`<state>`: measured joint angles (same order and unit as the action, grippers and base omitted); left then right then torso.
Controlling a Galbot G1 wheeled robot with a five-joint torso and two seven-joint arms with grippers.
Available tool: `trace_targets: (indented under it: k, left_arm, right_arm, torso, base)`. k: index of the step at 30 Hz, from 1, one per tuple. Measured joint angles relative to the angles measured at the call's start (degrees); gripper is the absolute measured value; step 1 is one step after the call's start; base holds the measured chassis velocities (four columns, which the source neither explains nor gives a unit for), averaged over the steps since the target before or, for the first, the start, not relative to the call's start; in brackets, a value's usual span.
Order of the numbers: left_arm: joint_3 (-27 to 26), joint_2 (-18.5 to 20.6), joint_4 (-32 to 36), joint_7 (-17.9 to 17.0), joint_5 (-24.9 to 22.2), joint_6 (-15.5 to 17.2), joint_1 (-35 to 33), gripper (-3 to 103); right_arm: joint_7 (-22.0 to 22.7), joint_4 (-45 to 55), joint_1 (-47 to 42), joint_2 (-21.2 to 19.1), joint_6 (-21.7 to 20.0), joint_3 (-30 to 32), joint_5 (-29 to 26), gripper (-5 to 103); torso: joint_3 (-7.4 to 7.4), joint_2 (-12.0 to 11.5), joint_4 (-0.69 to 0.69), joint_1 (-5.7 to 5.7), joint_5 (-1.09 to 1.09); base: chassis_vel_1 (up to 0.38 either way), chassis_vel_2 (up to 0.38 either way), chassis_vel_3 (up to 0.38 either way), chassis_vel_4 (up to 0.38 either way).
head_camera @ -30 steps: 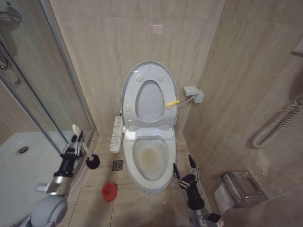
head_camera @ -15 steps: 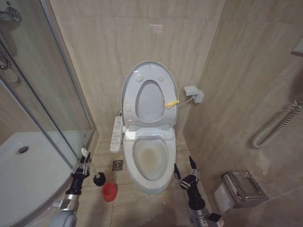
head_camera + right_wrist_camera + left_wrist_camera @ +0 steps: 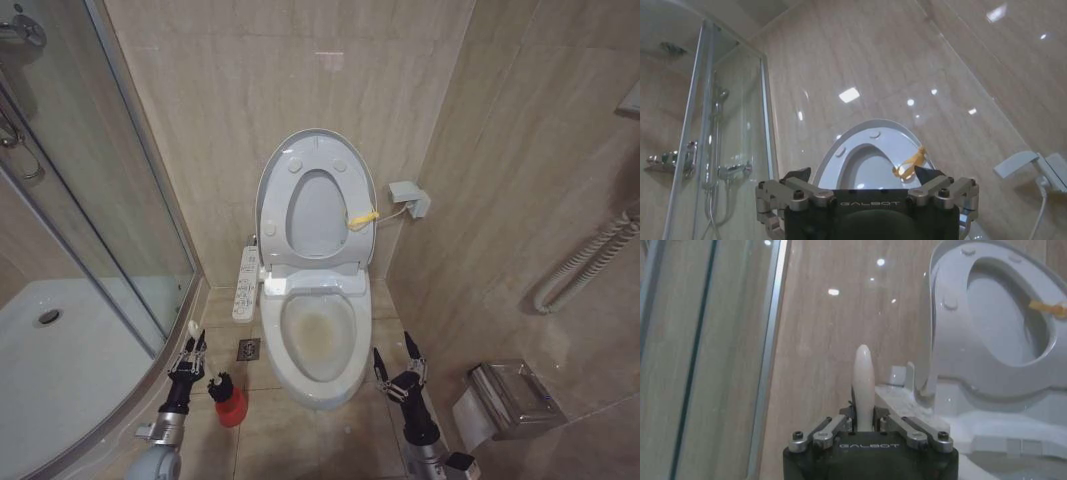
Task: Open the toilet lid, clean the toilet bowl with a toilet brush, close the toilet lid, and flush.
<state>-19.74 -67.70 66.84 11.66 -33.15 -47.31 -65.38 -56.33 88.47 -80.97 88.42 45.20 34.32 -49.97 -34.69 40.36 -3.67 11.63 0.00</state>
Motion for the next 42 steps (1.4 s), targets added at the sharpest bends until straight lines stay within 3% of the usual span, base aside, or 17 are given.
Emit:
trace_targets:
  k: [5,14,42]
  left_arm:
    - [-0.79,-3.04,-5.83,-0.88,3.13,0.08,3.12,18]
    - [-1.77,-4.76,-12.37,-3.18,6.42,0.23,5.52,18]
    - [-3.96,-7.44,-15.24,-3.64,8.59,0.34,6.42,18]
  right_arm:
    - [0.0,-0.79,0.5,-0.24,0.0,-0.12,-0.14,100]
    - [0.0,-1.91,1.23,-0.63,0.0,-0.32,-0.66,100]
    - [-1.68,-3.29,1.23,-2.64,0.36,-0.81,-3.46,100]
  torso:
    - [0.0,0.0,-0.01,0.0,0.0]
    - [0.0,0.0,0.0,0.0,0.0]
    - [0.0,0.0,0.01,0.0,0.0]
  base:
    - [0.0,0.0,0.0,0.0]
    - [0.0,0.0,0.0,0.0]
    - [0.0,0.0,0.0,0.0]
